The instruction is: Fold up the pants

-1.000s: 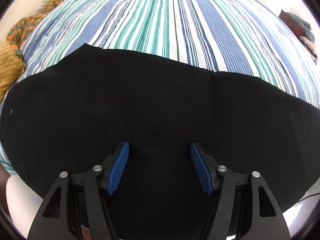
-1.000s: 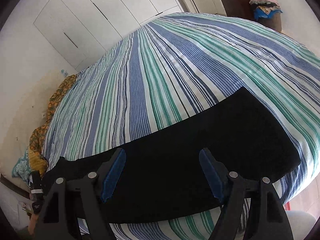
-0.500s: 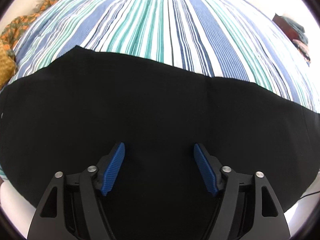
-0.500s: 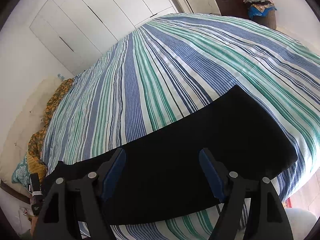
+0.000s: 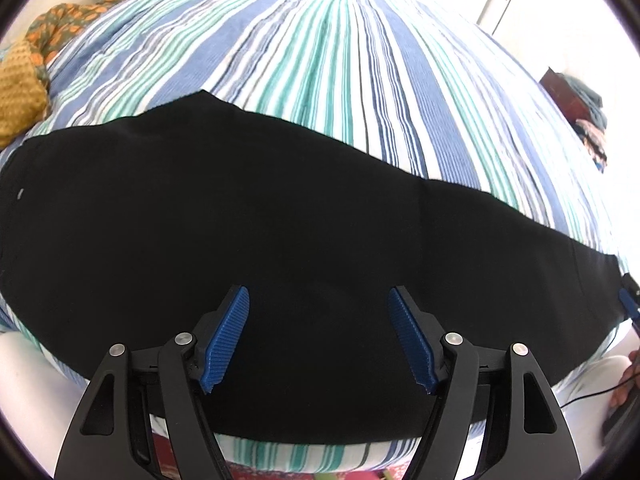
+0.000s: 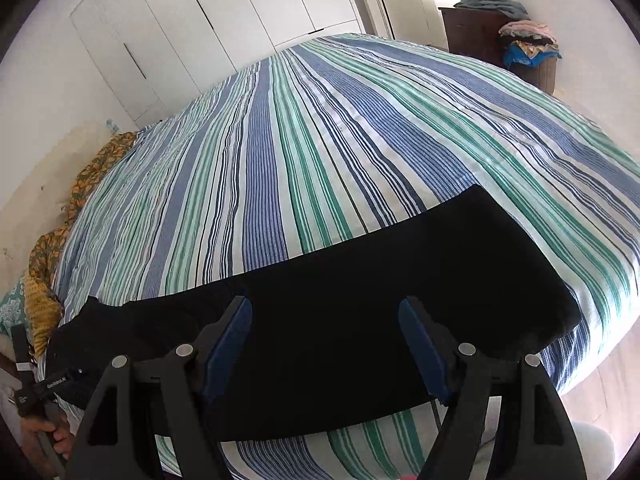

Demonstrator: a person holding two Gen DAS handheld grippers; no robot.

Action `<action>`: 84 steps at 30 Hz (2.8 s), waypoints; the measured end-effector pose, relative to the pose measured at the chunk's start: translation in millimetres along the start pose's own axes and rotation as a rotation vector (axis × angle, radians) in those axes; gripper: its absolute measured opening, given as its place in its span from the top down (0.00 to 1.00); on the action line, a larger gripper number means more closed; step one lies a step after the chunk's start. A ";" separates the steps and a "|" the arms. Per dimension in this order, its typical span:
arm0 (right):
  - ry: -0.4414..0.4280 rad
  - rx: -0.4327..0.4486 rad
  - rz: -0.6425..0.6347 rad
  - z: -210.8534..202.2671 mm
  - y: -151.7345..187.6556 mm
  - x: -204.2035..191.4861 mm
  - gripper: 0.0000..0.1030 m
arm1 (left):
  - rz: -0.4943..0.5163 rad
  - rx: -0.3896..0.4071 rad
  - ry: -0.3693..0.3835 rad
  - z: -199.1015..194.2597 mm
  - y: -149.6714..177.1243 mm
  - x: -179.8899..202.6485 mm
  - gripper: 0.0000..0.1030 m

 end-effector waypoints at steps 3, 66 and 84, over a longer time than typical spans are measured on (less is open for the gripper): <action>0.014 0.006 -0.048 -2.0 3.1 -6.7 0.26 | -0.008 0.011 -0.027 -1.0 3.5 -10.6 0.28; -0.285 -0.396 0.624 31.0 -56.8 162.9 0.27 | 0.061 0.131 -0.110 -14.1 55.8 -21.3 0.18; -0.645 -0.383 0.497 -14.3 -73.2 5.8 0.82 | -0.068 0.159 -0.023 -23.6 49.4 -46.4 0.18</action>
Point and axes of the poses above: each gripper's, at about its wrist camera, not at the fingertips, and z roughly the way its jaws point, x to its right, y to its underside, the point moved 2 cm from there along z, roughly the way its jaws point, and after that the axes turned 10 degrees about z, right-handed, at the moved point
